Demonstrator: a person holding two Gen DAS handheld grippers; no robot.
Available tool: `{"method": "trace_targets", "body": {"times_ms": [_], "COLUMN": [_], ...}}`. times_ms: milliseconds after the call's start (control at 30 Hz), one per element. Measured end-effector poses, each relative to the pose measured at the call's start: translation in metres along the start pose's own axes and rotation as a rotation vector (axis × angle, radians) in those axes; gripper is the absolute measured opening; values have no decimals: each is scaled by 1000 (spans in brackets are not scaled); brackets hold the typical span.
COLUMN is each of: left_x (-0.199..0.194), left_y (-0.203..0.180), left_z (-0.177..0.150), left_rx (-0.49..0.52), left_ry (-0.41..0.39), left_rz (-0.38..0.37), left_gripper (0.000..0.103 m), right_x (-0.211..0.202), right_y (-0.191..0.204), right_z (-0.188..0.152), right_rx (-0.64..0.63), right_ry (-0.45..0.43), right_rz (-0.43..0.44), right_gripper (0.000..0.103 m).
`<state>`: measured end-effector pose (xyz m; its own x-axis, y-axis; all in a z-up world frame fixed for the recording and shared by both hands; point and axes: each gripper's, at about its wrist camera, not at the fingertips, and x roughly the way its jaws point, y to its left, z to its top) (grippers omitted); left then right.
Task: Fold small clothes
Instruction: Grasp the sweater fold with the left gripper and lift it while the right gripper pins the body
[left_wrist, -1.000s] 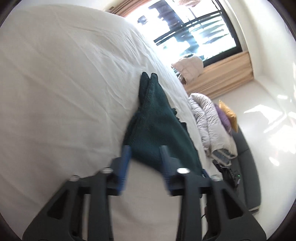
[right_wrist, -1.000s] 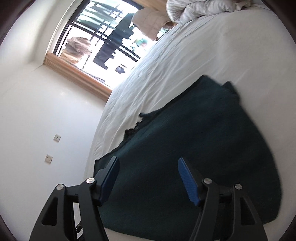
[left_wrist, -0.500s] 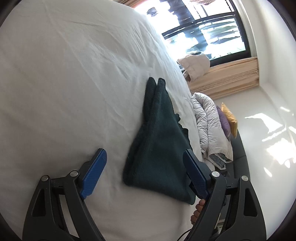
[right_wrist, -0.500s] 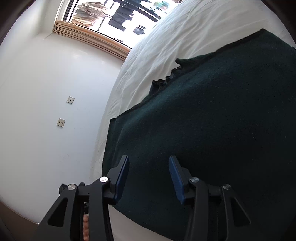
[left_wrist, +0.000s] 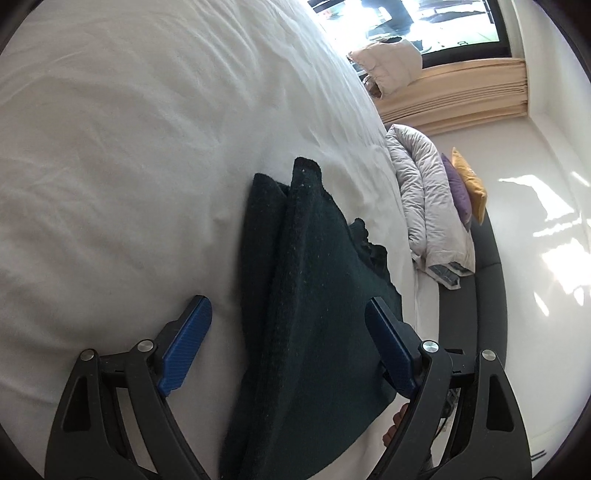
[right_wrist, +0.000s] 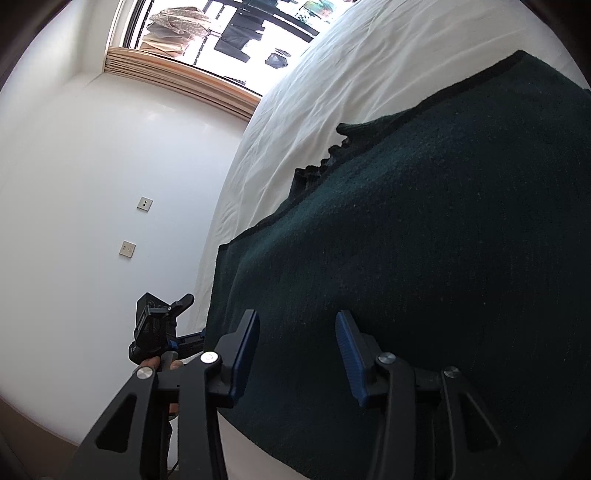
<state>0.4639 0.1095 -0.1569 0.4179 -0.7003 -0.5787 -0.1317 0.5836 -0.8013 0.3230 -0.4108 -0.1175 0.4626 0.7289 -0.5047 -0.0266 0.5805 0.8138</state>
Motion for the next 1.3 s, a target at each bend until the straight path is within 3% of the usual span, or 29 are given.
{"method": "trace_targets", "body": {"times_ms": [67,100,133,200,433,600,733,900,1300], "left_x": [7,12,16,30,31,27,23,16,6], "left_y": [-3,-6,-7,-10,4,-2,-13,-27,-78], "left_z": [6,9,2,-3,-6,-16,-22,-26,-38], "left_rx": [6,17,18,22,7,46,78,114,155], "left_ry": [12,23,64,115,96,65,46,40,24], "left_rz": [-12,-21,-44,-27,-15,8,27,42,37], "left_gripper": [84,76,58,42,16,12,11,11,10], "right_x": [1,2,2,4,9,18,23,29,39], "right_y": [2,3,3,6,15,10,1,-14,-21], "right_z": [2,3,4,6,9,8,11,11,7], "right_rx": [-6,-5,-5,-11,-36,-23,9,58,10], "right_ry": [4,5,6,9,57,97,109,119,85], "right_rz": [-7,-9,-7,-12,-50,-98,-162,-153,-186], "right_gripper": [47,47,47,47,43,28,0,0,0]}}
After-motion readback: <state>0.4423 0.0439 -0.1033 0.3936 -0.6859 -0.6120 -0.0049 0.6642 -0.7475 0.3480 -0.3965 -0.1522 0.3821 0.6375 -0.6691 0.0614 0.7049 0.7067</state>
